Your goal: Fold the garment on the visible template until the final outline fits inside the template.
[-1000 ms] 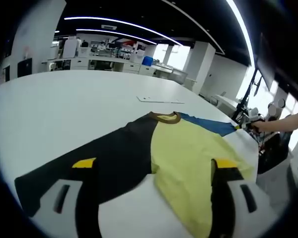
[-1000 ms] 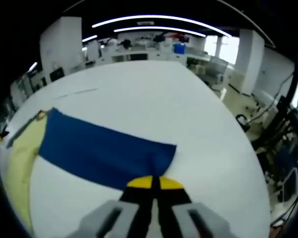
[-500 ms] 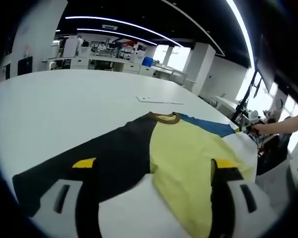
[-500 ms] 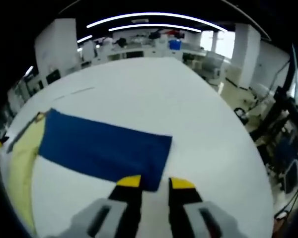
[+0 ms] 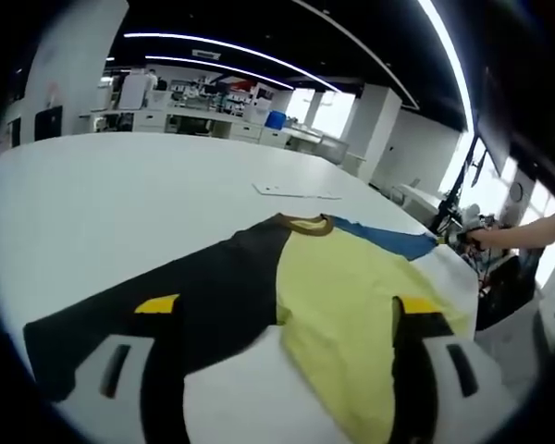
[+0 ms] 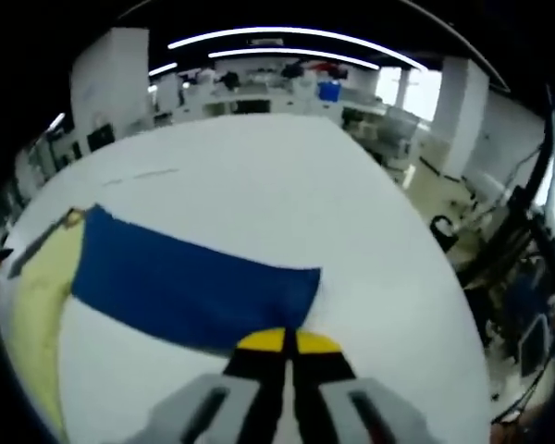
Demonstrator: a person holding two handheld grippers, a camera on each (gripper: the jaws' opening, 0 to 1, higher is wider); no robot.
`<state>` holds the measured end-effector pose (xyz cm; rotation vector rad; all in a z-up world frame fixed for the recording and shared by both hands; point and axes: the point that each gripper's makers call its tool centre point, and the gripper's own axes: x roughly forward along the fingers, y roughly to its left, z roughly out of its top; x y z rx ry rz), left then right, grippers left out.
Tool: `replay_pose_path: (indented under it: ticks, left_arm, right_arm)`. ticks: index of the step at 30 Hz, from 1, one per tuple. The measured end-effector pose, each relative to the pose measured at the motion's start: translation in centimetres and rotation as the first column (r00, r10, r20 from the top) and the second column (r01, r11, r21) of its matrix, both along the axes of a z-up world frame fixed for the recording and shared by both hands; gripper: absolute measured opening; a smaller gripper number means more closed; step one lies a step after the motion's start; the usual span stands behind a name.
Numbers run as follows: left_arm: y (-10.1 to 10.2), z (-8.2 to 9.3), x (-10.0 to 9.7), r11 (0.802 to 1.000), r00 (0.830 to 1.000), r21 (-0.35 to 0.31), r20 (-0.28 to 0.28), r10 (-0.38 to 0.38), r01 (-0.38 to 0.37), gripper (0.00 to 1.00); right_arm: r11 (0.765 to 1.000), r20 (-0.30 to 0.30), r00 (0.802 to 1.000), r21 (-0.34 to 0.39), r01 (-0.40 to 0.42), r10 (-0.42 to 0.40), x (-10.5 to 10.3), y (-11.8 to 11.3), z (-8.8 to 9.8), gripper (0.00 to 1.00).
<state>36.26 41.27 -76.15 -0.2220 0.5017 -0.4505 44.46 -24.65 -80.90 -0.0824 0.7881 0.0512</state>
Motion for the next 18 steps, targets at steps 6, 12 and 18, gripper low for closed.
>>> replay_pose_path:
  ticks: [6,12,18]
  left_arm:
    - [-0.9,0.1,-1.1,1.000,1.000,0.009,0.010,-0.025,0.025,0.90]
    - [-1.7,0.3,-1.8,0.998,0.998,0.012,0.022,-0.054,0.054,0.90]
    - [-2.8,0.8,-1.8,0.998,0.996,0.004,0.056,-0.064,0.064,0.90]
  right_arm:
    - [0.996,0.104,0.992,0.051,-0.078,0.073,1.7,3.0,3.8,0.00]
    - [0.967,0.206,0.963,0.146,-0.208,0.176,3.5,9.7,8.6,0.00]
    - [0.905,0.306,0.902,0.204,-0.374,0.304,5.1,19.2,12.8,0.00]
